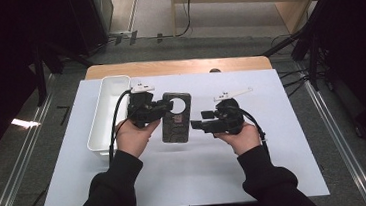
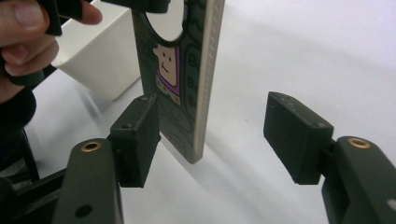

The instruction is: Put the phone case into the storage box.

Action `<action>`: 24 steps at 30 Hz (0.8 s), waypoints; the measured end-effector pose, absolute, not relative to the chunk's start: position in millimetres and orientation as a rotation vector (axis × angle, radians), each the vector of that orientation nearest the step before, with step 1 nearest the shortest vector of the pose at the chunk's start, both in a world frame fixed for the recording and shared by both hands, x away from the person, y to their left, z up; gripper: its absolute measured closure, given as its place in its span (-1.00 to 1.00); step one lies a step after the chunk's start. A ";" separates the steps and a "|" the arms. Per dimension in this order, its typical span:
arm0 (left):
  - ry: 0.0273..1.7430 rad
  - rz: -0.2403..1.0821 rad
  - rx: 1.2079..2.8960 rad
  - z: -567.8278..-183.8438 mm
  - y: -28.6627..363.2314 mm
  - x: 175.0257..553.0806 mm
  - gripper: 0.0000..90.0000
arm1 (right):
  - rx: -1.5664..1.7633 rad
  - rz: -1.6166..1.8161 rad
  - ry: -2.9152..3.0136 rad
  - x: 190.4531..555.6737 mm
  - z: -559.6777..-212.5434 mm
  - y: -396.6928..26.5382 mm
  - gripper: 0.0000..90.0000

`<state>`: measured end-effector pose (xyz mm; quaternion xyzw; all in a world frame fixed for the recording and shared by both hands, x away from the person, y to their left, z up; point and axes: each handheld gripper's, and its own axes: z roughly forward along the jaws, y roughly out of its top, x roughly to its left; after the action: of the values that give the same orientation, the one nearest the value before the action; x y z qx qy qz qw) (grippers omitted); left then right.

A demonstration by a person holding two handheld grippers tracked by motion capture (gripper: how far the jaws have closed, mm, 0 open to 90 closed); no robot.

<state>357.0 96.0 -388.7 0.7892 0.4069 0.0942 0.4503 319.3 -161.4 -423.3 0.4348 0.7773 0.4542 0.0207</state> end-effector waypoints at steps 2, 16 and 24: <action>1.005 0.222 1.945 -388.5 96.2 356.9 0.60 | 1.327 1.396 2.412 318.5 -424.8 -163.3 -0.26; 0.988 0.191 1.946 -389.0 94.1 356.9 0.60 | 1.244 1.386 2.463 309.3 -431.5 -171.1 -0.74; 0.980 0.174 1.950 -388.5 95.4 357.4 0.60 | 1.235 1.369 2.499 305.0 -435.5 -174.9 -0.74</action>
<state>357.4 95.4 -388.5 0.7917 0.3978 0.0705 0.4582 305.0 -174.9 -435.5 0.3977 0.8046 0.4406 0.0180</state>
